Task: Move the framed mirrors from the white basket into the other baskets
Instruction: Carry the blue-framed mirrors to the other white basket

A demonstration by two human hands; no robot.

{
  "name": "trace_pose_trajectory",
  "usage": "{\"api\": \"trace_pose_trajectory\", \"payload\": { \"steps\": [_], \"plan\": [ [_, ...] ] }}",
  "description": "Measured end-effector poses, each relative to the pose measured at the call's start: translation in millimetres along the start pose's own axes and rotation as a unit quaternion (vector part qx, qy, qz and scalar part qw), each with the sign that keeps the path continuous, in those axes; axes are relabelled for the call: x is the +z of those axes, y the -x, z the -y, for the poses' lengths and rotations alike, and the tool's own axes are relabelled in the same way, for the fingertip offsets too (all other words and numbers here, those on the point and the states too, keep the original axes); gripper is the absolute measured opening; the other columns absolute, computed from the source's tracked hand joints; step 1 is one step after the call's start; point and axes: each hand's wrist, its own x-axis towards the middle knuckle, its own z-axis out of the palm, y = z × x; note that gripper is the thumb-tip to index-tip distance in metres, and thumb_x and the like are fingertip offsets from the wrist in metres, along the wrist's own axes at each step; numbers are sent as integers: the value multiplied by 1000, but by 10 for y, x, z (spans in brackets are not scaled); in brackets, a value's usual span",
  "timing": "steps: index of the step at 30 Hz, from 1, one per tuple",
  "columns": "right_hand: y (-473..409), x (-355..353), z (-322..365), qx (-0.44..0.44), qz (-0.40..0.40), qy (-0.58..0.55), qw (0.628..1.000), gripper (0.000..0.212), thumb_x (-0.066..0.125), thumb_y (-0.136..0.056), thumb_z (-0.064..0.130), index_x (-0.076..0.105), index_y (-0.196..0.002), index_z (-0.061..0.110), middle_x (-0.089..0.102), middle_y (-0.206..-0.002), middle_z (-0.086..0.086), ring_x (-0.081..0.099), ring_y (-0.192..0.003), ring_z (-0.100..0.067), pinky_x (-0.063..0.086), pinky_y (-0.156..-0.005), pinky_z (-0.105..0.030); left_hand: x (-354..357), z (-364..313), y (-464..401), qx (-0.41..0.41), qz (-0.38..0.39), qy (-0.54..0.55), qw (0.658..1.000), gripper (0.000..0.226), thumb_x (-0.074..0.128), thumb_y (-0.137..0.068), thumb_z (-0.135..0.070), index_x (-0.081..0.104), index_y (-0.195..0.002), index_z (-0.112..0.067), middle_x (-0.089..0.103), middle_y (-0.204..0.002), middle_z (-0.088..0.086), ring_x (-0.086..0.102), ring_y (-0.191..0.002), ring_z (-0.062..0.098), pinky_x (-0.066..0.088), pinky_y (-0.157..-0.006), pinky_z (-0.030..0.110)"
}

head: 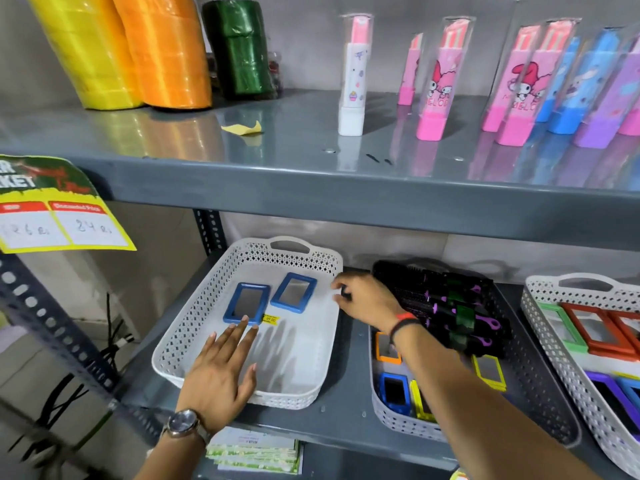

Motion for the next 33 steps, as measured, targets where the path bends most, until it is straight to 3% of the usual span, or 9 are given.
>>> {"api": "trace_pose_trajectory", "payload": {
  "steps": [3,9,13,17,21,23,26,30,33],
  "plan": [
    [-312,256,184,-18,62,24,998,32,59,-86,18,58,-116,8,61,-125,-14,58,-113,-31,49,-96,-39,30,8,6,1,-9,8,1000,51,30,-88,-36,44,-129,-9,47,-133,10,48,-114,25,6,-109,25],
    [-651,693,331,-11,178,146,973,35,49,-93,9,50,-127,2,51,-134,-19,53,-119,-36,48,-98,-42,71,43,-8,24,-31,26,999,50,26,-91,-38,41,-131,-11,48,-133,13,39,-118,21,7,-109,27],
    [-662,801,411,3,177,175,968,35,37,-93,-3,47,-127,-3,52,-132,-23,52,-119,-38,45,-97,-43,89,51,-17,23,-44,35,998,54,38,-81,-33,41,-130,-12,50,-132,14,38,-118,20,10,-107,28],
    [-635,780,407,-10,174,170,970,32,40,-92,-3,50,-122,-4,56,-127,-23,56,-113,-38,48,-91,-41,89,49,-29,19,-47,31,998,54,38,-80,-33,42,-129,-11,52,-130,15,42,-115,21,10,-107,27],
    [-612,714,370,-51,173,162,970,20,58,-85,14,67,-102,8,64,-118,-11,59,-108,-31,47,-87,-35,88,44,-24,15,-45,29,998,54,37,-80,-33,45,-128,-9,51,-130,15,44,-115,23,10,-107,27],
    [-627,684,334,-51,152,162,974,27,67,-77,27,65,-99,11,61,-117,-10,56,-109,-31,43,-88,-34,87,41,-23,17,-46,27,998,54,37,-81,-33,44,-129,-9,52,-130,15,44,-115,23,10,-107,27],
    [-667,713,264,-3,191,205,960,41,72,-65,52,55,-85,20,52,-127,-11,46,-120,-31,31,-105,-44,82,39,-20,17,-44,31,998,54,37,-81,-33,43,-129,-9,51,-131,15,39,-116,21,10,-107,27],
    [-711,834,233,43,238,213,947,75,68,-63,60,49,-122,17,46,-136,-10,35,-133,-29,2,-118,-55,78,45,-16,18,-38,25,999,54,37,-81,-33,42,-129,-10,51,-131,16,40,-116,21,9,-107,28],
    [-741,816,235,49,227,203,951,66,72,-62,54,50,-115,22,47,-133,-10,36,-131,-28,4,-116,-58,72,45,-8,19,-34,27,999,54,37,-81,-33,43,-129,-9,50,-132,16,39,-117,21,9,-107,28]
  ]
}}
